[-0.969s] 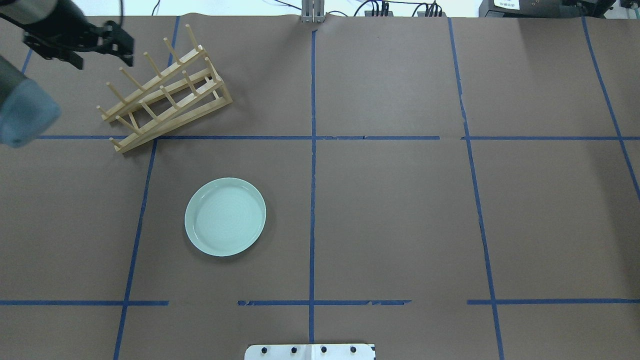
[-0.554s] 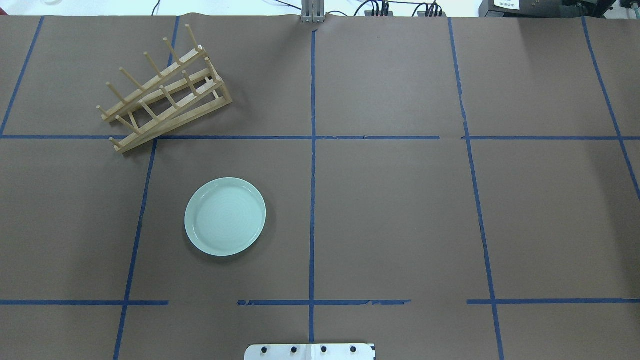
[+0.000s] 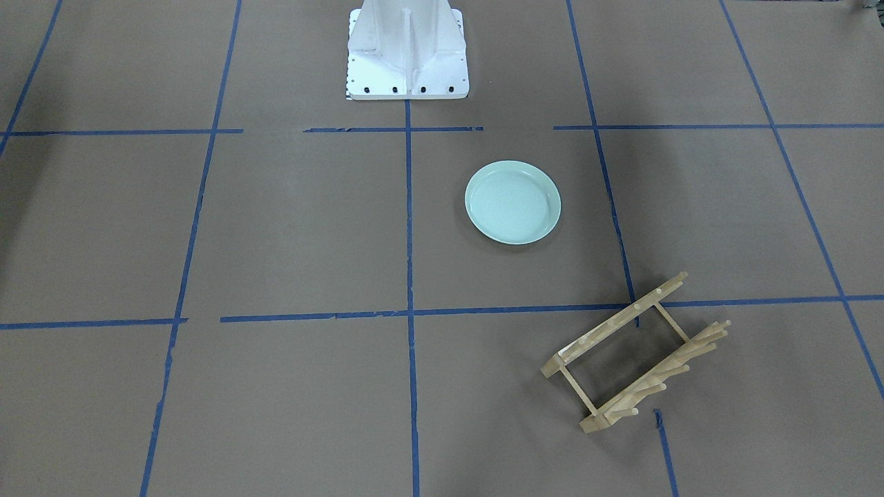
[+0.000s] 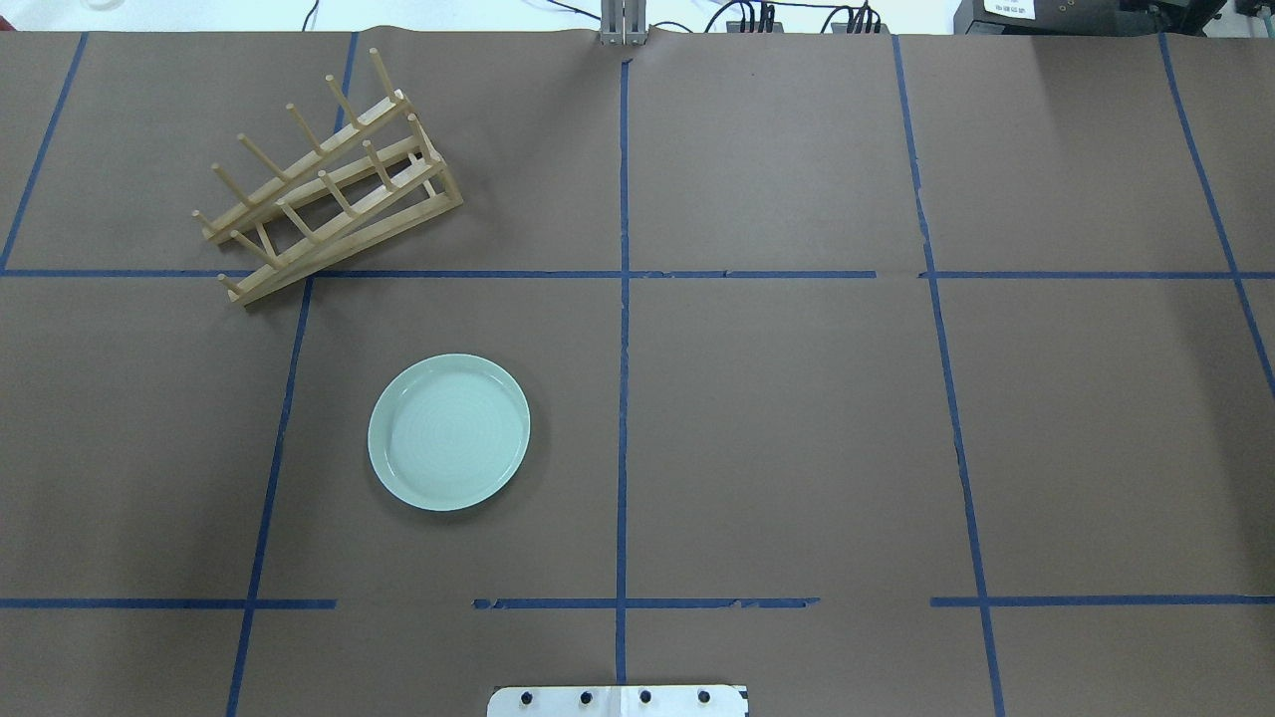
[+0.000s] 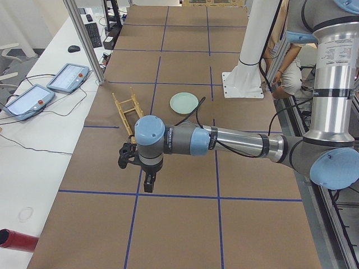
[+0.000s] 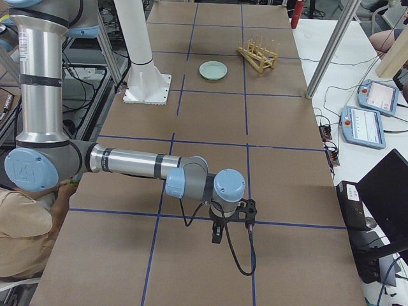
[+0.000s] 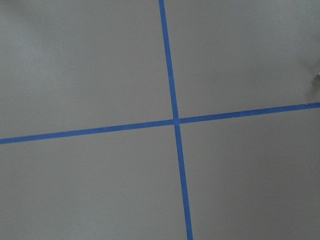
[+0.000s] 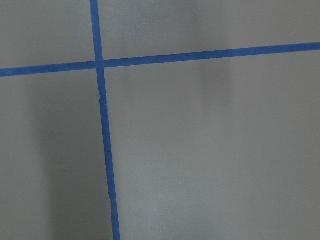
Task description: Place plate on table
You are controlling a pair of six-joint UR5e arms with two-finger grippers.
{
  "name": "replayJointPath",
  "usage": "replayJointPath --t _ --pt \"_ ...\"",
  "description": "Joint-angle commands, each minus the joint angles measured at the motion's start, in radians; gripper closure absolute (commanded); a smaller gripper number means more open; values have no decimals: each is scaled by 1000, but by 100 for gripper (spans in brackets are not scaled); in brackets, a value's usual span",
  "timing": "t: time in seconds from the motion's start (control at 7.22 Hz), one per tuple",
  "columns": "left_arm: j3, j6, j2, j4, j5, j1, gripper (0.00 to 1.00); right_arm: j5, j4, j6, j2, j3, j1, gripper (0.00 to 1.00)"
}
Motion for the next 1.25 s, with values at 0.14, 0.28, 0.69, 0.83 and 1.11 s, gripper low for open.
replayJointPath --t 0.14,0.28,0.69,0.83,1.11 --pt "16 -37 6 6 -15 5 0 0 0 0 0 0 0 0" --pt "15 -37 31 6 -15 5 0 0 0 0 0 0 0 0" --pt "18 -37 39 5 -15 5 0 0 0 0 0 0 0 0" --pt "16 -37 39 11 -18 5 0 0 0 0 0 0 0 0" --pt "5 -36 45 16 -43 5 0 0 0 0 0 0 0 0"
